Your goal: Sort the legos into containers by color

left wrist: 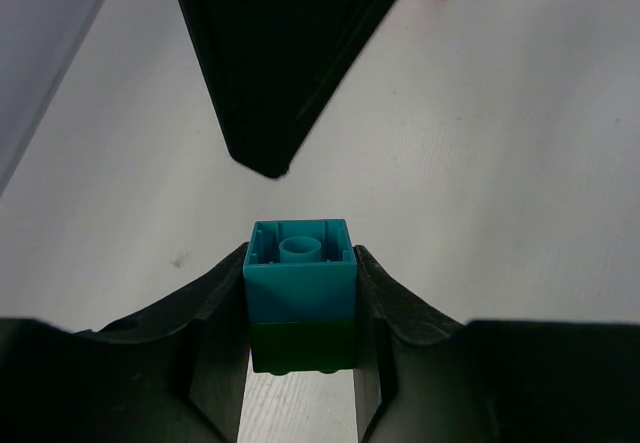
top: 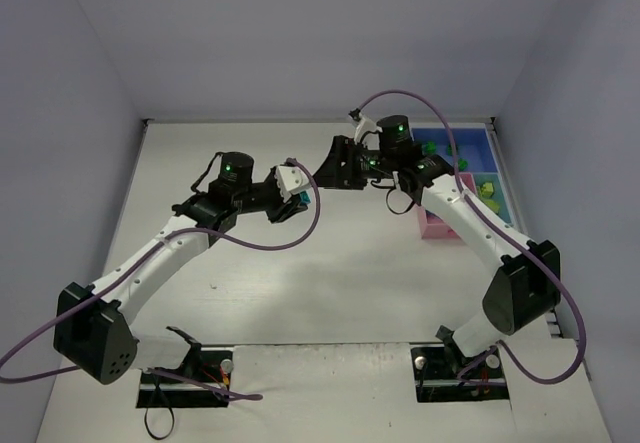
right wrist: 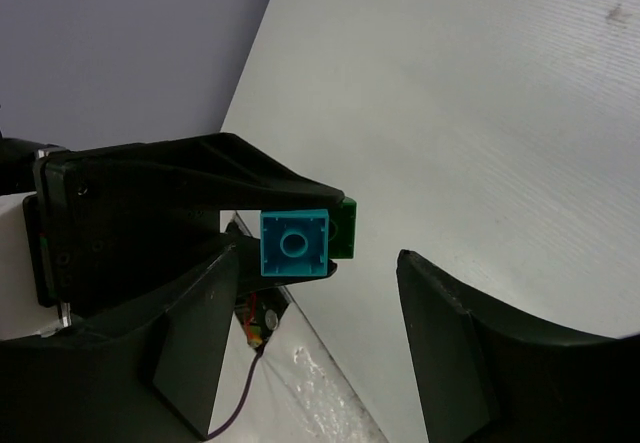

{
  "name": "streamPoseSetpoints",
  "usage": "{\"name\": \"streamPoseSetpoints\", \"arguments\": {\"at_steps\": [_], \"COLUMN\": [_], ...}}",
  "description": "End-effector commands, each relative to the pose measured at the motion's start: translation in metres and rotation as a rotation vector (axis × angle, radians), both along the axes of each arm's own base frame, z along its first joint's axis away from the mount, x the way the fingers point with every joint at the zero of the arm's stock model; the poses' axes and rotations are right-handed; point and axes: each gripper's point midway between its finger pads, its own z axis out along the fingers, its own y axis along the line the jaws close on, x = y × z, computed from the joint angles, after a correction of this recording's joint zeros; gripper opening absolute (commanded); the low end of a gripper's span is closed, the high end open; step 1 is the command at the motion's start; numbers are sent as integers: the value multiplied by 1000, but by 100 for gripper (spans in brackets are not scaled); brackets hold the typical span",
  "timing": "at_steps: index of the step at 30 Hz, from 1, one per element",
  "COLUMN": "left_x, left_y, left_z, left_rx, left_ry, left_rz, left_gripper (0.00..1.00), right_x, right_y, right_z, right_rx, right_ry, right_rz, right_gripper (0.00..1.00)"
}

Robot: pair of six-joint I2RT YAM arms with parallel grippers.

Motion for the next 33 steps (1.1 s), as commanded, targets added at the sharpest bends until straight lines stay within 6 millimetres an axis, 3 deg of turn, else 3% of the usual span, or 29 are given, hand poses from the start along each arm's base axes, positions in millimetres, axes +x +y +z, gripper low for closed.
{"name": "streamPoseSetpoints", "arguments": {"at_steps": [1,9,13,14,16,17,19,21,25,33], "left_x": [3,2,2,2,3,3,4,5,6,7], "left_y": [-8,-13,-14,-14,-13,-13,-12,-9,2,11], "left_z": [65,69,70,70,70,69,65,57,44,32], "left_rx": [-89,-100,-102,-102,-101,-99,-88,-68,-37,0], "left_ry": [-187,-181,-184,-182,-185,-186,-183,-171,-158,-135], "left_rz": [-39,-65,-71,-73,-67,-69,-61,-48,-26,-17], "left_gripper": [10,10,10,10,10,10,10,20,48,53], "right_x": [-9,-14,-13,-13,-13,-13,-14,-14,-16,-20], "right_y": [23,43,47,47,48,48,48,47,47,45], "right_z": [28,13,8,7,7,7,9,11,14,17], "right_rx": [79,84,81,81,83,83,86,87,96,101], "right_ry": [-70,-69,-61,-59,-58,-60,-67,-74,-72,-74], "right_rz": [78,118,125,129,134,137,140,142,151,160], "right_gripper": [61,60,55,52,38,25,14,3,0,0]}}
